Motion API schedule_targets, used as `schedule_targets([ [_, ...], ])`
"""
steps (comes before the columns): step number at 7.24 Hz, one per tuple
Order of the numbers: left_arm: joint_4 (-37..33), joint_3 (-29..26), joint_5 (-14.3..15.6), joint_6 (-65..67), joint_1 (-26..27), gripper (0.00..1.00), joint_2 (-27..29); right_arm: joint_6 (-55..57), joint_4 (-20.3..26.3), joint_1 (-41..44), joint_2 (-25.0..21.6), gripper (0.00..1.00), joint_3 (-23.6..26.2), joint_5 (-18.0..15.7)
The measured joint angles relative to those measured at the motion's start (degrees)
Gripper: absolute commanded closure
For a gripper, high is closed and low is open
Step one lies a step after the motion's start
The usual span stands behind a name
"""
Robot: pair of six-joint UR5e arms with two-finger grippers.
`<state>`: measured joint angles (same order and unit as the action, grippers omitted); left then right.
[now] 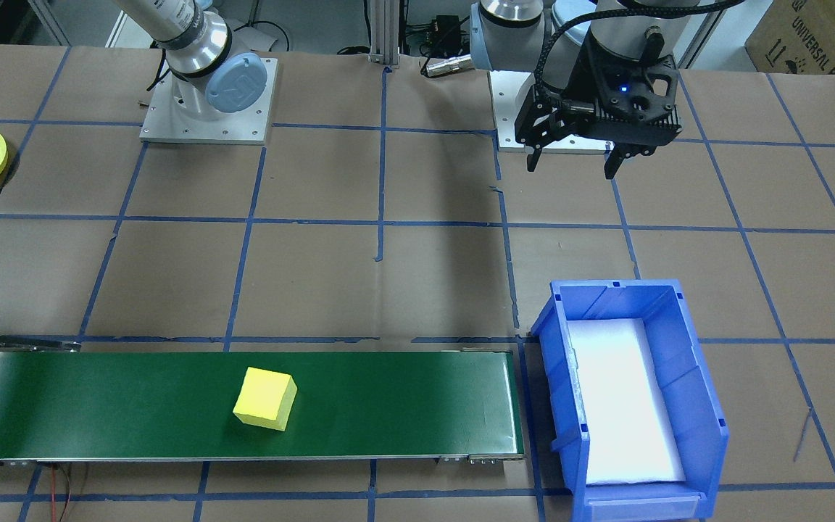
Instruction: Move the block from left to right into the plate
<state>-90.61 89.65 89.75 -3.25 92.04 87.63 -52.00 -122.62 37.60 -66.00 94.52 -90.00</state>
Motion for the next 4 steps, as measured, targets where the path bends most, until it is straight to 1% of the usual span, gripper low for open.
schedule_targets([
  [1,0.00,0.00,0.03,0.00,-0.04,0.00,0.00,-1.07,-0.87,-1.38,1.51,0.46,0.42,0.35],
  [2,0.00,0.00,0.05,0.00,-0.11,0.00,0.00,-1.48,-1.18,-1.94,2.37,0.09,0.65,0.28],
  [3,-0.04,0.00,0.05,0.00,-0.18,0.00,-0.05,-1.63,-1.34,-2.22,2.96,0.00,0.77,0.05],
  [4,-0.11,0.00,0.16,0.00,-0.19,0.00,-0.12,-1.67,-1.40,-2.36,3.34,0.00,0.70,-0.11],
])
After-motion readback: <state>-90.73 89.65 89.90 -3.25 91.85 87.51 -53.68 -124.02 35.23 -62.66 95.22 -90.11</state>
